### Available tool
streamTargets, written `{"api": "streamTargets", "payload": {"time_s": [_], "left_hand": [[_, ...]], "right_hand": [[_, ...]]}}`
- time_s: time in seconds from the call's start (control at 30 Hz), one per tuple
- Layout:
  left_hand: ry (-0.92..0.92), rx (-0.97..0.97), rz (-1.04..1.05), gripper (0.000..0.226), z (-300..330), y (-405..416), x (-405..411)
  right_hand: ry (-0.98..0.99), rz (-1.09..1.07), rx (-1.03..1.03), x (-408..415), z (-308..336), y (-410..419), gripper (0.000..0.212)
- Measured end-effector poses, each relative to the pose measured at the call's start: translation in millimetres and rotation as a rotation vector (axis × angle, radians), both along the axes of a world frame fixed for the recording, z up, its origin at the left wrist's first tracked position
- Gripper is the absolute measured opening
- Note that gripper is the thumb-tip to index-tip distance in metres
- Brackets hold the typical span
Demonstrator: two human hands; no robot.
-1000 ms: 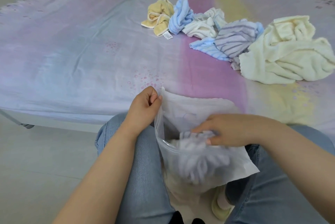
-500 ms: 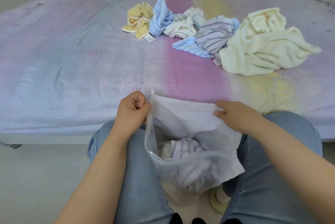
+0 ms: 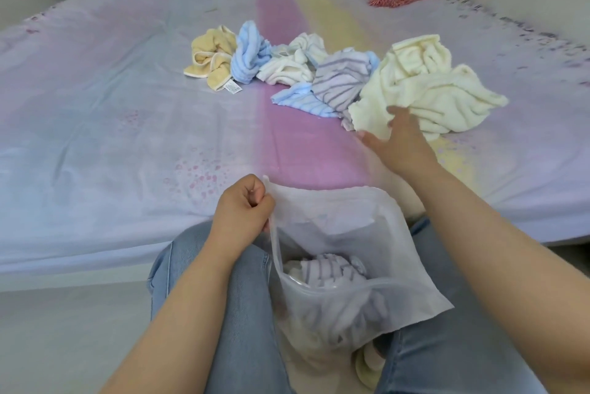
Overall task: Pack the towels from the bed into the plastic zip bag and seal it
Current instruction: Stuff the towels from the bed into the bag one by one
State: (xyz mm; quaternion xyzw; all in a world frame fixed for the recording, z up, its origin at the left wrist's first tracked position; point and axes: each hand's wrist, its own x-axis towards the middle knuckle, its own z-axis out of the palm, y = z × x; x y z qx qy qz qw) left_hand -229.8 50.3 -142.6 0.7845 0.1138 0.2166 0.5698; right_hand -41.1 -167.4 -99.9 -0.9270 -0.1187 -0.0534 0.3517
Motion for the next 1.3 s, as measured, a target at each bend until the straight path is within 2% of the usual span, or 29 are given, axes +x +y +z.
{"api": "streamTargets", "payload": {"time_s": [0.07,0.1,0.17,0.23,0.33,0.43,0.53,0.6,0.63,0.7,0.77,0.83,0.9,0.97,1.03,1.13,1.23,1.3], "left_hand": [[-0.001,-0.005,-0.001,0.041,0,-3,1],[-0.004,-0.015,0.009,0.042,0,-4,2],[-0.011,-0.032,0.039,0.042,-2,-4,3],[-0.015,-0.036,0.071,0.04,-4,-3,4],[-0.015,-0.033,0.079,0.037,-5,-1,5],[-0.017,-0.038,0.073,0.036,-6,1,6],[-0.013,-0.032,0.066,0.035,-7,0,7],[-0.006,-0.024,0.067,0.034,-7,0,7],[-0.005,-0.019,0.07,0.033,-7,1,7],[-0.007,-0.015,0.069,0.035,-7,2,5],[-0.006,-0.007,0.067,0.036,-7,3,4],[-0.004,-0.003,0.067,0.037,-7,2,3],[-0.003,-0.004,0.063,0.036,-7,2,4],[-0.002,0.002,0.059,0.035,-7,2,5],[-0.004,0.008,0.057,0.033,-7,2,6],[-0.015,0.007,0.055,0.034,-8,2,6],[-0.019,0.01,0.06,0.037,-9,3,5],[-0.018,0.002,0.073,0.038,-8,2,5]], "right_hand": [[-0.013,-0.08,-0.075,28,-2,0,0.095],[0.04,-0.076,-0.165,38,-7,-2,0.09],[0.093,-0.014,-0.296,47,-20,-4,0.057],[0.005,0.03,-0.209,41,-27,-4,0.02],[-0.09,0.13,0.021,12,-27,-2,0.03],[-0.246,0.285,0.107,-29,-22,4,0.015],[-0.126,0.401,0.232,-51,-7,14,0.024],[-0.106,0.341,0.287,-47,5,20,0.023],[-0.179,0.249,0.244,-39,8,21,0.022],[-0.292,0.046,0.012,-17,6,17,0.025],[-0.054,-0.073,-0.213,0,-5,8,0.047],[0.18,-0.096,-0.273,8,-24,0,0.064],[0.148,-0.078,-0.295,11,-36,-3,0.062],[0.057,-0.074,-0.294,10,-35,-4,0.049],[0.019,-0.019,-0.174,8,-30,-6,0.033],[-0.067,0.032,0.225,-9,-9,-10,0.017],[-0.17,0.071,0.651,-36,24,-7,0.023],[-0.142,0.144,0.843,-54,42,-3,0.03]]}}
